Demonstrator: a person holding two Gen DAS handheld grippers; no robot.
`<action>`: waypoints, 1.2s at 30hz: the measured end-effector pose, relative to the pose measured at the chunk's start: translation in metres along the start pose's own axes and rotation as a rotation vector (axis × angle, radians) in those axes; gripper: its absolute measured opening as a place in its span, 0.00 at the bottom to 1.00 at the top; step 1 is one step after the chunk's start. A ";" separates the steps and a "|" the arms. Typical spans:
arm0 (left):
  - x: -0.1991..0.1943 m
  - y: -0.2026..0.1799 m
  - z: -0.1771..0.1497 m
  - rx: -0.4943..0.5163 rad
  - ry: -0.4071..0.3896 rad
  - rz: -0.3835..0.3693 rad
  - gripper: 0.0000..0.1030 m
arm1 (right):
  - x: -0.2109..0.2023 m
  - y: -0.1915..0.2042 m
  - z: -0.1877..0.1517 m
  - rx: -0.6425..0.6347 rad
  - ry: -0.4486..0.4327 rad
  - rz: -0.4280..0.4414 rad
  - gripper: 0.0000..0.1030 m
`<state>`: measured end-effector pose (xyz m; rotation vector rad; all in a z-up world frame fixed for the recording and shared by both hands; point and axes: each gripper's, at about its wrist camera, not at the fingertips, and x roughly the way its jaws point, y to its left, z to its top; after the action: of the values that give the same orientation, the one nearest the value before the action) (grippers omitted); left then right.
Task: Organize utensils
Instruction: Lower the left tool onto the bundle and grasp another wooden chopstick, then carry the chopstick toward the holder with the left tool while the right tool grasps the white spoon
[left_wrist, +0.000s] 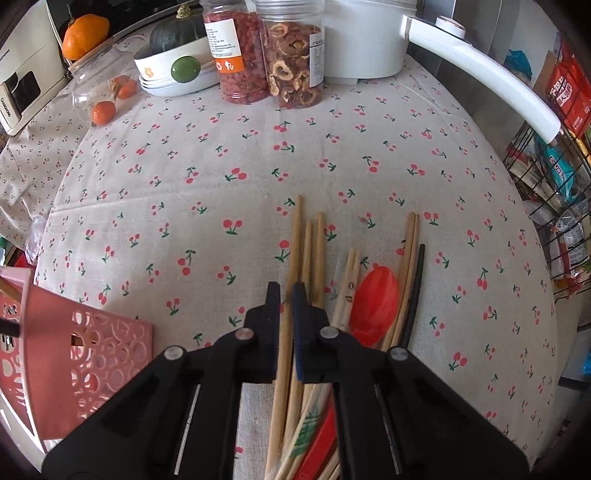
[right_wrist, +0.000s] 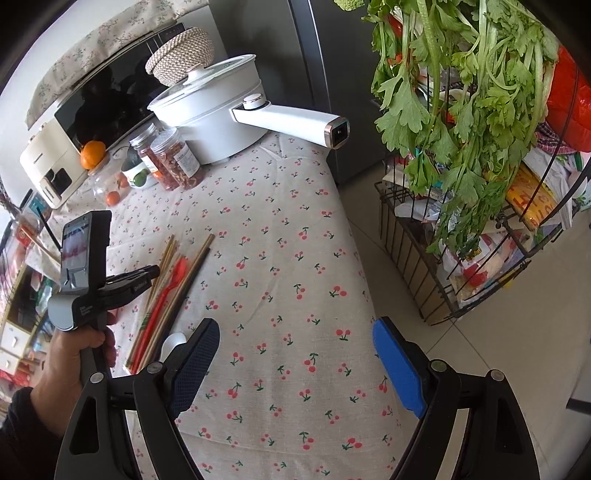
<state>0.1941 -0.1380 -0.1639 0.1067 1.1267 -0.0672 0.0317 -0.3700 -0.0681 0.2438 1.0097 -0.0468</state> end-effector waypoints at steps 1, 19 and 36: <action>0.002 0.001 0.000 -0.001 0.009 0.000 0.07 | 0.000 0.000 0.000 -0.003 -0.001 0.000 0.84; -0.037 -0.001 -0.029 0.082 -0.025 -0.122 0.07 | 0.025 0.005 -0.003 -0.006 0.074 -0.030 0.84; -0.178 0.054 -0.088 0.207 -0.321 -0.324 0.07 | 0.075 0.065 -0.021 -0.024 0.243 0.120 0.84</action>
<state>0.0449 -0.0737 -0.0371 0.0928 0.8055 -0.4751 0.0646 -0.2963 -0.1303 0.2929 1.2346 0.1065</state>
